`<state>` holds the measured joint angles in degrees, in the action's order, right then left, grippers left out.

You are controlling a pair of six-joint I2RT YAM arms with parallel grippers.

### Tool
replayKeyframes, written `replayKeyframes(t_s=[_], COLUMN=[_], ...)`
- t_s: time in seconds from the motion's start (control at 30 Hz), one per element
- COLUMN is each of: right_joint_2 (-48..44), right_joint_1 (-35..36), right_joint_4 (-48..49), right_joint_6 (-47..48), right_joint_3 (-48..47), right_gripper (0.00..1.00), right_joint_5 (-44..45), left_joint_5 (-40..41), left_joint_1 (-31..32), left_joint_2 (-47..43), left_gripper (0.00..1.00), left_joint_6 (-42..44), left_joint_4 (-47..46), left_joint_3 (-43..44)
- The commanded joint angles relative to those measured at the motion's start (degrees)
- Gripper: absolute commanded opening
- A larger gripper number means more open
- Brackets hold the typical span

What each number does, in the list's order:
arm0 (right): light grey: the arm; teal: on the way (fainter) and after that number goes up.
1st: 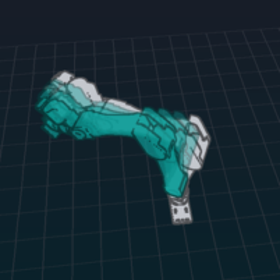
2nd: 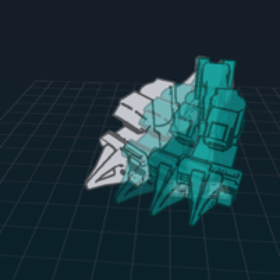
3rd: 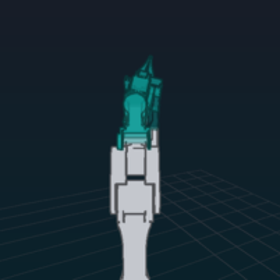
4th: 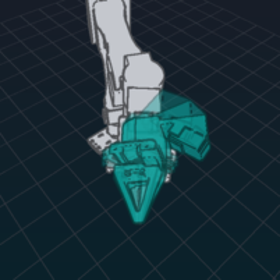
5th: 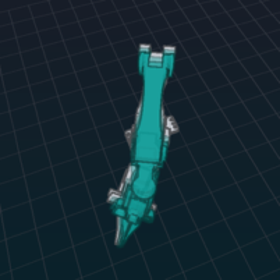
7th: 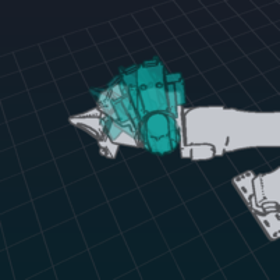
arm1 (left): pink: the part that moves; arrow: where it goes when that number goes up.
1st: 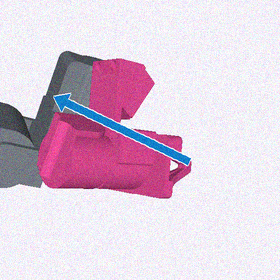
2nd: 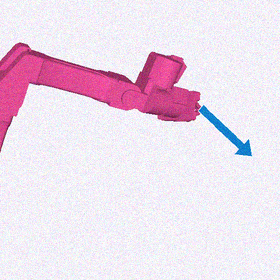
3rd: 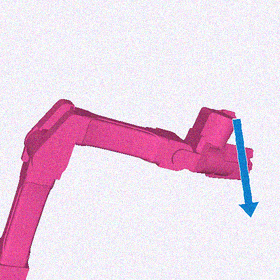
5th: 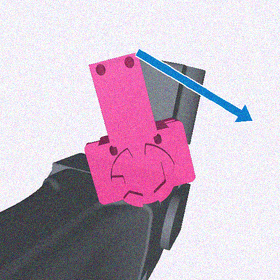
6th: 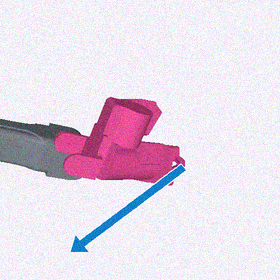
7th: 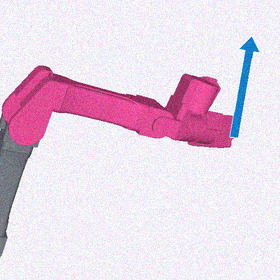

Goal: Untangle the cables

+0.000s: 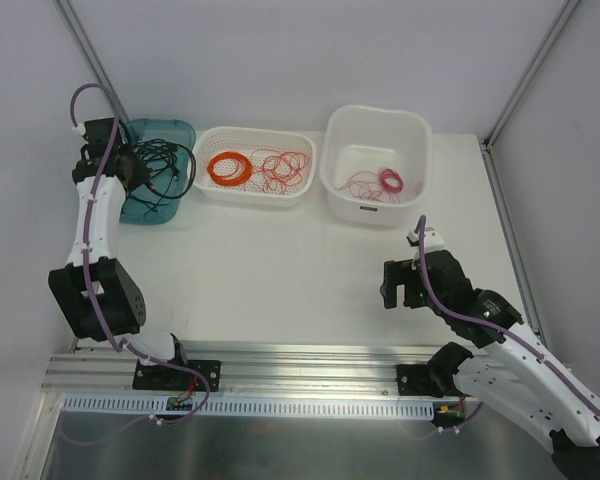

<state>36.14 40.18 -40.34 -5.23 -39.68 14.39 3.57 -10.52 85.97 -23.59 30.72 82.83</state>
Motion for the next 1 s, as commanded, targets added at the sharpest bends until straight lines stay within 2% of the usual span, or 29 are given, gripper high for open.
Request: replayKeyframes(t_s=[0.0,0.1,0.13,0.17,0.2,0.23,0.3,0.33,0.4,0.63,0.83,0.93,0.97], right_joint_2=[0.51,1.38,1.56,1.74,2.26,2.44,2.71,3.06,2.97,2.53,2.09,1.48,1.3], right_joint_1=[0.16,0.07,0.16,0.07,0.07,0.16,0.07,0.07,0.07,0.07,0.16,0.16,0.07], right_joint_4=[0.88,0.35,0.09,0.08,0.08,0.08,0.0,-0.18,-0.27,-1.32,-5.36,-8.61,-9.66], right_joint_6=[1.1,1.45,1.54,1.54,1.63,1.63,1.63,1.63,1.54,1.28,1.19,0.84,0.84], right_joint_3=[-1.1,-1.54,-1.71,-1.8,-1.98,-2.07,-2.33,-2.59,-2.77,-4.88,-8.83,-12.08,-13.04], right_gripper=[0.97,0.97,0.97,0.97,0.97,0.97,0.97,0.97,0.97,0.97,0.97,0.97,0.97], right_joint_5=[1.87,2.74,3.01,3.27,3.27,3.27,2.92,2.92,2.66,3.01,8.27,10.91,12.83], left_joint_5=[-4.7,-4.72,-4.98,-5.33,-5.42,-5.51,-5.42,-5.68,-6.03,-9.99,-14.64,-15.62,-15.18], left_joint_1=[-5.55,-9.16,-9.77,-10.39,-11.52,-12.06,-13.03,-13.2,-13.29,-13.21,-13.12,-11.28,-8.14], left_joint_2=[6.12,11.05,12.19,14.11,15.0,15.53,16.33,16.42,15.63,8.26,-5.78,-13.09,-15.03], left_gripper=[0.0,0.02,0.1,0.19,0.34,0.41,0.66,0.86,0.98,0.99,0.99,0.99,0.99], left_joint_6=[-3.12,-4.18,-4.87,-5.23,-5.76,-5.93,-6.11,-6.2,-5.76,-2.43,0.83,1.79,4.06], left_joint_4=[0.66,0.48,0.48,0.48,0.48,0.48,0.48,0.39,0.48,0.39,-1.18,-2.77,-2.77], left_joint_3=[5.4,8.04,9.62,10.24,11.38,11.74,12.36,12.18,11.05,2.09,-8.63,-13.03,-14.09])
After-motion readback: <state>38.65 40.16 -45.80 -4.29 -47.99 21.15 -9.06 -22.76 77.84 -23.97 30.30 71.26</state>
